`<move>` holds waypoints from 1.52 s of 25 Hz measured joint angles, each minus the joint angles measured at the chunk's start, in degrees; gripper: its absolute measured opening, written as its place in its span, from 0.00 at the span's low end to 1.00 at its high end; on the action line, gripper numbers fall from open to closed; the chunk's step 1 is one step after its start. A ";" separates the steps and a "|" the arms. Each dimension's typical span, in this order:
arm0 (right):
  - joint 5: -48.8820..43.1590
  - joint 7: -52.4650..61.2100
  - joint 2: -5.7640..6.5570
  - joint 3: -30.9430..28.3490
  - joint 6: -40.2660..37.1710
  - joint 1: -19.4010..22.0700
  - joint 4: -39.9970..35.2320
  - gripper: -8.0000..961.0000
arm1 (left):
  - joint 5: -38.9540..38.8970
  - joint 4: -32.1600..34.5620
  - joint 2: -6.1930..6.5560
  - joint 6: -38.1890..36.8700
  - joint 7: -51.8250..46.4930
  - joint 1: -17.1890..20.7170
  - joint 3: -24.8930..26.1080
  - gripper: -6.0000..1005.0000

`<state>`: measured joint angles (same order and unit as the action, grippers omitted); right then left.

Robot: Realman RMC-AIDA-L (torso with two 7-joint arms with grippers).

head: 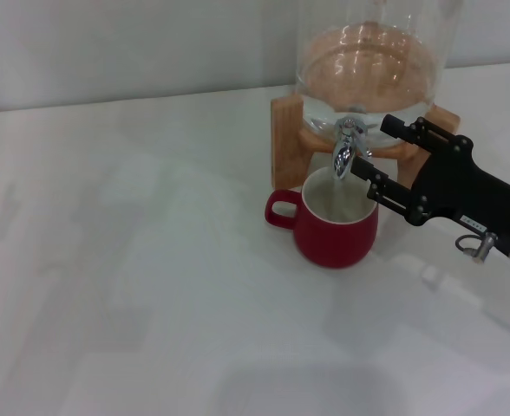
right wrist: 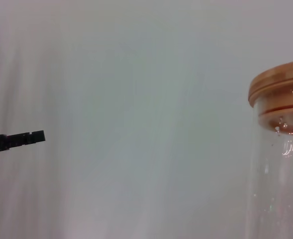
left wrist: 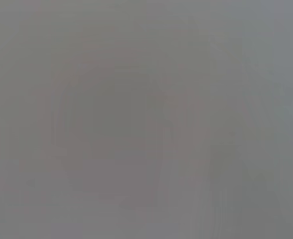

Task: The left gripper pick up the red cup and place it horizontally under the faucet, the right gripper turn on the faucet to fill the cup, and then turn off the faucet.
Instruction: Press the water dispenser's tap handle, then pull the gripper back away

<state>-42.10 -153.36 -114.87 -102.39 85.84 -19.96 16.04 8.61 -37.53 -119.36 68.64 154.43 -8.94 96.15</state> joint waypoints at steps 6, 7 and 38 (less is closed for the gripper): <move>0.00 0.00 0.00 0.00 -0.04 0.00 0.16 0.65 | 0.00 0.00 0.00 0.00 0.00 -0.11 0.00 0.85; 0.00 0.00 0.00 0.00 -0.06 0.00 0.18 0.65 | 0.00 0.00 0.00 0.00 0.00 -0.15 0.00 0.85; 0.76 -0.52 0.43 -3.12 -1.48 0.36 0.19 0.64 | 0.01 0.00 0.09 -0.09 0.07 -0.47 0.00 0.85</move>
<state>-41.34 -153.89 -114.44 -105.52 84.36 -19.60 16.22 8.61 -37.53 -119.27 68.55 154.50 -9.41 96.16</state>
